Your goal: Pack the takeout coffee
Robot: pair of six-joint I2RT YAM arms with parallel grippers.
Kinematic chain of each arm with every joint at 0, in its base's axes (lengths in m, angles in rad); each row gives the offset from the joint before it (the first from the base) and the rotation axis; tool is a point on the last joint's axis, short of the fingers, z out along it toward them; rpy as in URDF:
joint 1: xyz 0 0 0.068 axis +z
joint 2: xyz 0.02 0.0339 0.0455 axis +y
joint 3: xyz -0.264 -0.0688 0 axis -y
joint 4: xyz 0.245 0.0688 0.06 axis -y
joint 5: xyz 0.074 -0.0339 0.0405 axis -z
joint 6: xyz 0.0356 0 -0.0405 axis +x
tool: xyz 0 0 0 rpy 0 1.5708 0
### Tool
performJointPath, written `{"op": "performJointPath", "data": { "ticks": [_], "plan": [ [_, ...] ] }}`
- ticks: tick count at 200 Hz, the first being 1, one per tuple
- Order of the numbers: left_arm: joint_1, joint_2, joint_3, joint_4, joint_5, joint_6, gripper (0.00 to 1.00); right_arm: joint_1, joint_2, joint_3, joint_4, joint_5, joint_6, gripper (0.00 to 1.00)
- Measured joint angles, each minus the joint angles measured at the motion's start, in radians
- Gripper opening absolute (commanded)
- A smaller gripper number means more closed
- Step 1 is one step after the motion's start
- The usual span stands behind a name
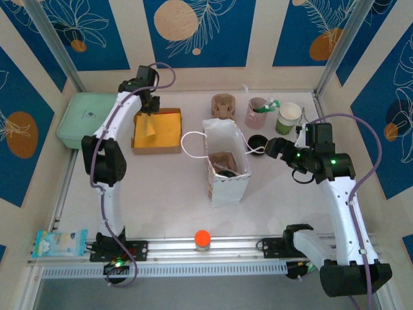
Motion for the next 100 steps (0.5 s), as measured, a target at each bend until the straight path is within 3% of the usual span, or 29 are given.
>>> {"op": "performJointPath", "data": {
  "ticks": [100],
  "plan": [
    [0.000,-0.121,0.001,-0.009,0.203,-0.002,0.07,0.000,-0.021,0.000,-0.005,0.000,0.000,0.93]
  ]
}}
